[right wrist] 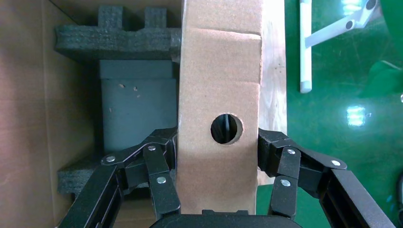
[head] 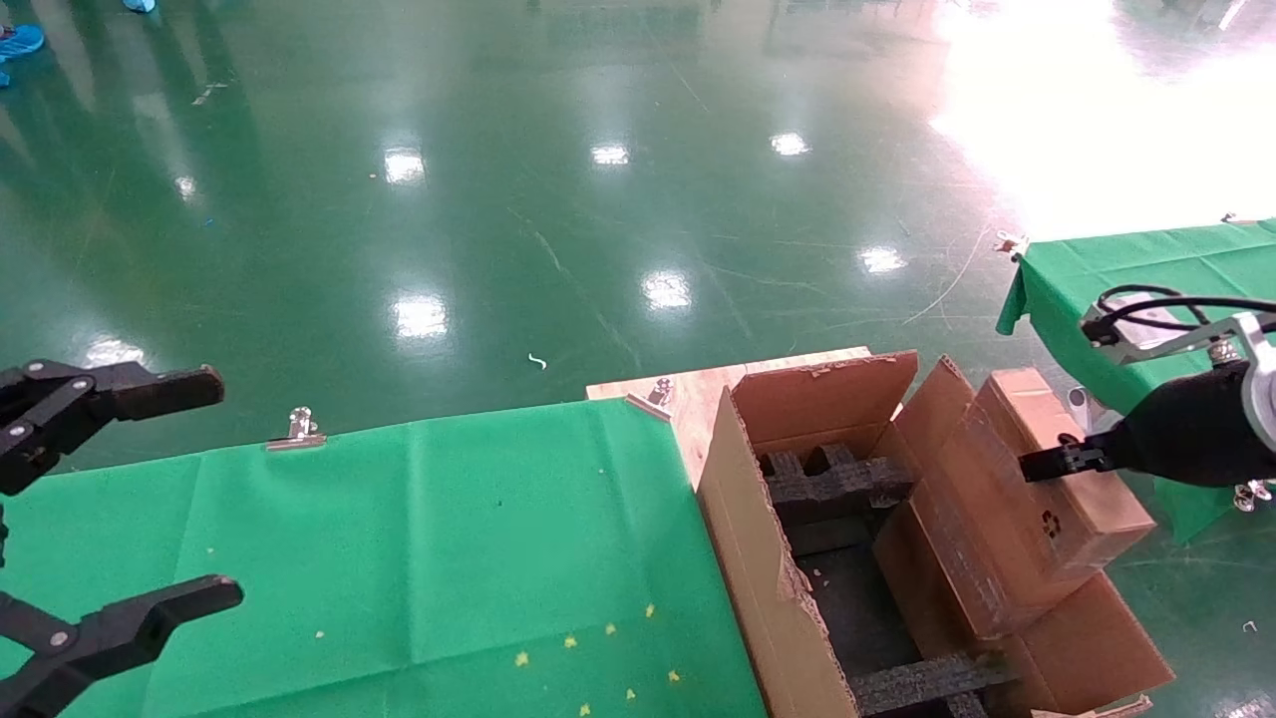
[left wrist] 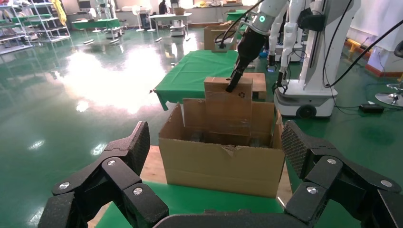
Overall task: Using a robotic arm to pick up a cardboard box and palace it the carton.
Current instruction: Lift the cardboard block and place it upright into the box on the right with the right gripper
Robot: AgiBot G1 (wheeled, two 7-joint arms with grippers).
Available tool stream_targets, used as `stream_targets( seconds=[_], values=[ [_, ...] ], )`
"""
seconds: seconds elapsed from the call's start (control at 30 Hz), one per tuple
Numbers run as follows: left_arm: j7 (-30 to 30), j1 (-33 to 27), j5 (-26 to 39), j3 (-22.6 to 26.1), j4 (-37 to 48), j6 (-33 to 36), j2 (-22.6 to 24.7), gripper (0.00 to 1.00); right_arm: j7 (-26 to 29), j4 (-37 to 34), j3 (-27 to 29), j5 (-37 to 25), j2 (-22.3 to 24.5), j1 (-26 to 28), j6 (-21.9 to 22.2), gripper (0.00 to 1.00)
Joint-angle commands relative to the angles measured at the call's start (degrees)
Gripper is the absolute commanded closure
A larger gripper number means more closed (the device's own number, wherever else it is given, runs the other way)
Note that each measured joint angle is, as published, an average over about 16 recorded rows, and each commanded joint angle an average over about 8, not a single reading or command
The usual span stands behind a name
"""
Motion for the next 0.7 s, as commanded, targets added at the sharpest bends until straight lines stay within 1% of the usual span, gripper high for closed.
stream_targets(
  seconds=[0.03, 0.27, 0.7],
  values=[
    [0.00, 0.00, 0.00, 0.00, 0.00, 0.00, 0.00, 0.00, 0.49, 0.04, -0.25, -0.37, -0.04, -0.49, 0.58, 1.00],
    [0.00, 0.00, 0.00, 0.00, 0.00, 0.00, 0.00, 0.00, 1.91, 0.12, -0.95, -1.31, -0.15, -1.88, 2.05, 1.00],
    [0.00, 0.00, 0.00, 0.00, 0.00, 0.00, 0.00, 0.00, 4.89, 0.22, -2.56, -3.57, -1.60, -5.76, 6.68, 1.00]
  ],
)
